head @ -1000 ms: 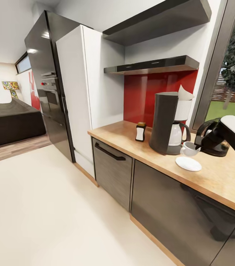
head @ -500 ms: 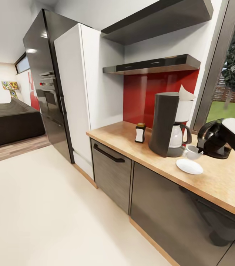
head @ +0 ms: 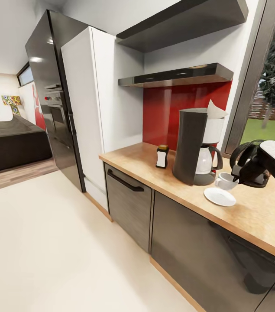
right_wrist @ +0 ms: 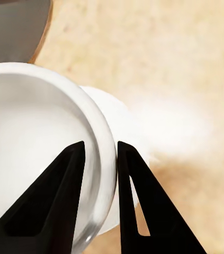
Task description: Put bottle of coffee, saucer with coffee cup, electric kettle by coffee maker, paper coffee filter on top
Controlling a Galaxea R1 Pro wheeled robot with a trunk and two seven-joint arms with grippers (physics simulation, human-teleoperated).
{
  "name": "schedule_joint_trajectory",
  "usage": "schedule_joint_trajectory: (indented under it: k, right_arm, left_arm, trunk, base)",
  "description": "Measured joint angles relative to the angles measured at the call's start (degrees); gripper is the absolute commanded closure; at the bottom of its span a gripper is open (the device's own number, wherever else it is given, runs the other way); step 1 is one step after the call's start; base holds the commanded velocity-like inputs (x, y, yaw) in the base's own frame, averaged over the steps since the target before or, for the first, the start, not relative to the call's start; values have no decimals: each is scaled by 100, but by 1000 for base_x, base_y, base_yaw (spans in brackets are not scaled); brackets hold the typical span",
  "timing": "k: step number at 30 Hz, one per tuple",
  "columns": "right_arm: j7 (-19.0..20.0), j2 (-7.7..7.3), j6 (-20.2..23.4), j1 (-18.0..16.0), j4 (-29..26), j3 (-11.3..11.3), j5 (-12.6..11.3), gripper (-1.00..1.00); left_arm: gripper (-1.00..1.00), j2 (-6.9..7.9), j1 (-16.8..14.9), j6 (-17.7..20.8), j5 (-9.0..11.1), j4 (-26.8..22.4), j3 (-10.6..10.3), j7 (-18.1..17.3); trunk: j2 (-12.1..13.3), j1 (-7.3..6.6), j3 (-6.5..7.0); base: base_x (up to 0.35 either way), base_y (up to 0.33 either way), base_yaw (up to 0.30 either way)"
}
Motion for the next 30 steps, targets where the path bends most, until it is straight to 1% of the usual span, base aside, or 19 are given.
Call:
schedule_joint_trajectory:
  k: [3,5,6,9,10,18,21,30]
  right_arm:
    - [0,2,-2,1,2,124,0,100]
    - [0,6,-5,2,2,357,-3,100]
    - [0,9,-7,1,3,399,-2,100]
    - [0,16,-7,2,3,493,-3,100]
    - [0,17,-7,2,3,507,-1,100]
    - [0,28,-8,2,3,565,-1,100]
    - [0,29,-8,2,3,569,-1,100]
    - [0,31,-9,2,1,581,-2,100]
  left_arm:
    - [-100,3,0,3,0,0,0,0]
    - [-100,21,0,4,0,1,1,0]
    - [-100,26,0,4,0,1,0,0]
    - [-100,32,0,9,0,1,-1,0]
    - [-100,33,0,10,0,1,-1,0]
    - [-100,43,0,12,0,-1,0,0]
    - [-100,40,0,12,0,0,-1,0]
    - [-100,42,0,12,0,1,0,0]
  trunk:
    - [0,0,0]
    - [0,0,0]
    - [0,0,0]
    - [-119,65,-53]
    - [-159,87,-71]
    - [-160,88,-72]
    - [-279,153,-125]
    - [-281,154,-126]
  base:
    - [1,-2,0]
    - [0,0,0]
    - [0,0,0]
    - [0,0,0]
    - [0,0,0]
    - [0,0,0]
    - [0,0,0]
    - [0,0,0]
